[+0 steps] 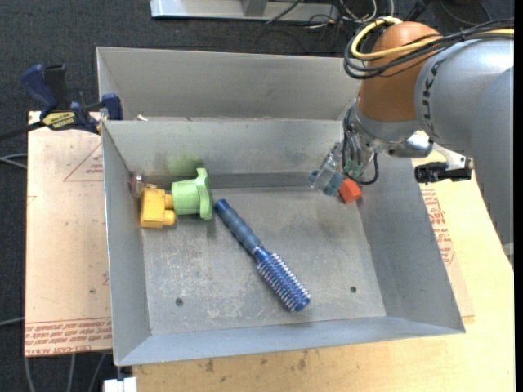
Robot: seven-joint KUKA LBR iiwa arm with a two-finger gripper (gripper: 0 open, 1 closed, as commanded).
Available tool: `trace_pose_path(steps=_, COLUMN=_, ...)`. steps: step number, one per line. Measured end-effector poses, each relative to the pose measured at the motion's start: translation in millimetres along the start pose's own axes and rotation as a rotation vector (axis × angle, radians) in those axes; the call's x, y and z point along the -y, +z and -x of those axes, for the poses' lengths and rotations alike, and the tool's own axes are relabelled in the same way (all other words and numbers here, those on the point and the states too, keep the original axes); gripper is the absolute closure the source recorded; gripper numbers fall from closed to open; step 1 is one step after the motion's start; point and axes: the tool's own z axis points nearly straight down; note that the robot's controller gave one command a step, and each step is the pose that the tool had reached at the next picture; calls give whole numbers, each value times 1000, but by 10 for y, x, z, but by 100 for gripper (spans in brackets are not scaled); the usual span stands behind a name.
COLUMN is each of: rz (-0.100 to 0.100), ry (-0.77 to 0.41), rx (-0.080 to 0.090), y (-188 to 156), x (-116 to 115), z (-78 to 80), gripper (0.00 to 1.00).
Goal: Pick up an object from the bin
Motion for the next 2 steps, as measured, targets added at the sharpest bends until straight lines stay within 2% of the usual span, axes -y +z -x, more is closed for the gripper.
trace_pose_path(steps=2, rz=-3, ry=-6, rx=-5, y=-281, x=-20, z=17, gripper=100)
